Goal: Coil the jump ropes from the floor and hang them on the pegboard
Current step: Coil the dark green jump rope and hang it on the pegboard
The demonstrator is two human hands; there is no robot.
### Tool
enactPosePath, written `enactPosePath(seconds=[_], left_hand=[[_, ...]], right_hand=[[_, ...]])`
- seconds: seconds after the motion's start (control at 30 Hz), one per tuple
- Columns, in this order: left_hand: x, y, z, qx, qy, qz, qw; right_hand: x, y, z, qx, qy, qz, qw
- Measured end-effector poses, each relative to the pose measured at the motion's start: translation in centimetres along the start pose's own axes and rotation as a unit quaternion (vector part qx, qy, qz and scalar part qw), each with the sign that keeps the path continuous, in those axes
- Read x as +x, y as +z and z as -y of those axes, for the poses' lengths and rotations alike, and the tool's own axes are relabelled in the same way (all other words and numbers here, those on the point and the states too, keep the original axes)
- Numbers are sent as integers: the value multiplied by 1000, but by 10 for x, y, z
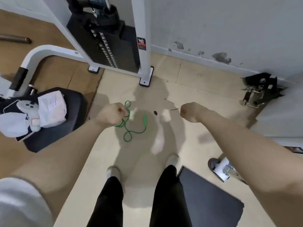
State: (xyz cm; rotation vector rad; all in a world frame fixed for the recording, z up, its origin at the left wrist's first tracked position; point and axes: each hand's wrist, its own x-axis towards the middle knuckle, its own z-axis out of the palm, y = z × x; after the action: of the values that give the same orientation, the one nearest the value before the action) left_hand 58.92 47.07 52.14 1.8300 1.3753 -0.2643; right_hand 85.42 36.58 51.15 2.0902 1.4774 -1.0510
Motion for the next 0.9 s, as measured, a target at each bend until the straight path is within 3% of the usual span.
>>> enactPosePath(seconds=[0.07, 0.27, 0.47, 0.63, 0.8, 0.9], left_hand=[[12, 9, 36, -70, -35, -4, 997], [99, 99, 146, -116, -76, -17, 990], [225, 216, 227, -184, -110, 11, 977], [314, 272, 277, -133, -53, -9, 990], [355, 298, 322, -66, -30, -25, 997], [355, 303, 329, -44, -32, -15, 998]], right_hand=[[43, 40, 35, 48, 12, 5, 999], [160, 192, 100, 132, 52, 42, 989], [285, 319, 105, 161, 137, -12, 977], [399, 393, 101, 195, 159, -46, 967], [464, 435, 115, 153, 182, -106, 965], [471, 439, 114, 178, 179, -74, 965]])
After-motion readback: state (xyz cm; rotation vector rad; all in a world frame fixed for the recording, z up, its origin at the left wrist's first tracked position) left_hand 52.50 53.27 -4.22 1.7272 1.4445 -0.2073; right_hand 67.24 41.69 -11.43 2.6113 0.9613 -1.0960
